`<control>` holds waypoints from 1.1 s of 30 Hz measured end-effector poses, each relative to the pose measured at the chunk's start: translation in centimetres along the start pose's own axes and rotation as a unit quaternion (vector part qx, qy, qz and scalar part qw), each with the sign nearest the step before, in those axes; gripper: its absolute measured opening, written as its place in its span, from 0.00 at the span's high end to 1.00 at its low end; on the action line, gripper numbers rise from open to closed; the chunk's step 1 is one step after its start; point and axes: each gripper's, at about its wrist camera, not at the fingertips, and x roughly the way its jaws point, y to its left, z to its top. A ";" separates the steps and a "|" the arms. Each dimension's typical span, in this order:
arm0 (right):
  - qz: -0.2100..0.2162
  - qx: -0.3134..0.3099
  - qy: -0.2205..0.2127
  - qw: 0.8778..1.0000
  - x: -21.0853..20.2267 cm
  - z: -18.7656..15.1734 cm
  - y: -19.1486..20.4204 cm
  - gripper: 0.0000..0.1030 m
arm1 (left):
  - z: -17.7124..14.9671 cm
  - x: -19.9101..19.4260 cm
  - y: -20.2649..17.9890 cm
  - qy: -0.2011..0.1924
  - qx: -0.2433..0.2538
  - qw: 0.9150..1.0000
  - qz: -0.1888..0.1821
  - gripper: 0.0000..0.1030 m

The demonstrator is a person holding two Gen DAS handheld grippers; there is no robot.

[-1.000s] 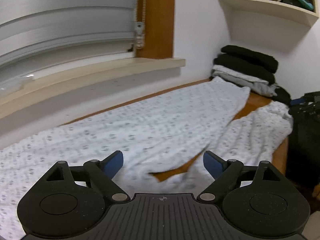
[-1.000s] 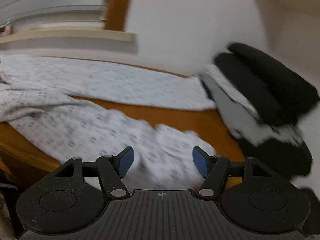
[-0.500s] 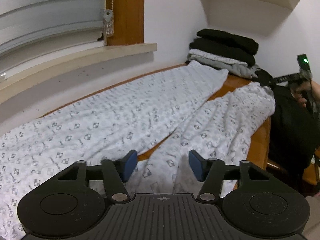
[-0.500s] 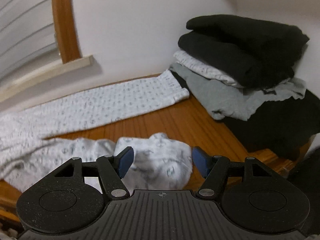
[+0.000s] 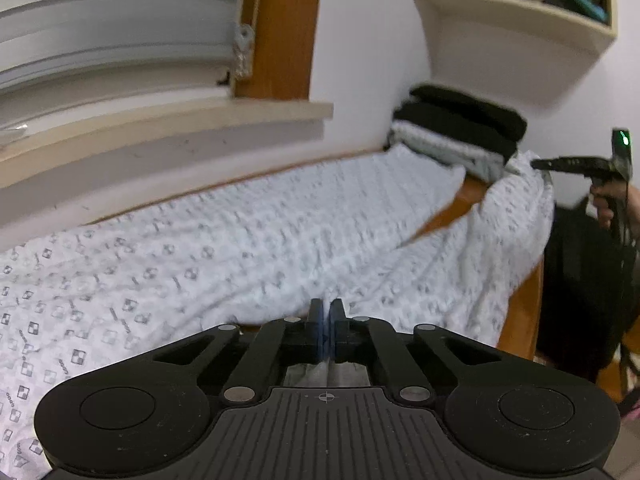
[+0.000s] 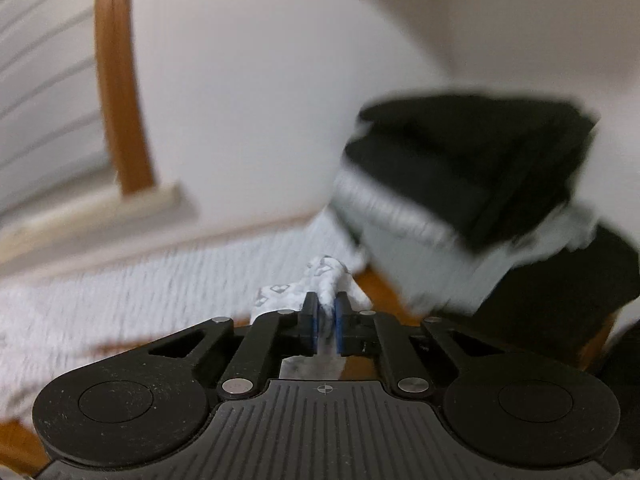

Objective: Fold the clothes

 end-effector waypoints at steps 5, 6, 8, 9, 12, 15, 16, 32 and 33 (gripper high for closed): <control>-0.012 -0.015 -0.044 0.999 0.0 1.4 1.1 0.91 | 0.7 -2.0 0.7 -0.051 -0.036 0.998 -0.016 0.97; -0.007 -0.016 -0.055 0.998 0.3 1.8 1.5 0.91 | 0.8 -2.5 0.8 -0.060 -0.041 0.997 -0.017 0.97; 0.005 -0.019 -0.082 0.996 0.8 2.6 2.2 0.92 | 1.0 -3.3 1.1 -0.075 -0.048 0.996 -0.007 0.97; 0.008 -0.022 -0.106 0.994 0.9 3.2 2.7 0.92 | 1.1 -3.6 1.3 -0.080 -0.052 0.995 -0.013 0.97; -0.006 -0.016 -0.170 0.985 0.4 4.3 3.2 0.91 | 1.4 -4.4 1.5 -0.093 -0.063 0.994 -0.018 0.97; -0.061 -0.001 -0.163 0.985 0.6 4.5 2.4 0.81 | 1.4 -4.4 1.4 -0.073 -0.062 0.995 -0.016 0.97; -0.083 0.010 -0.133 0.988 1.0 4.0 1.6 0.71 | 1.3 -4.1 1.4 -0.059 -0.058 0.996 -0.012 0.97; -0.024 -0.051 0.045 0.997 5.2 -2.5 5.8 0.47 | -2.1 -9.4 4.0 -0.035 -0.065 0.993 0.089 0.33; -0.015 -0.054 0.049 0.997 5.6 -3.0 6.5 0.45 | -2.7 -10.8 4.4 -0.037 -0.070 0.992 0.102 0.33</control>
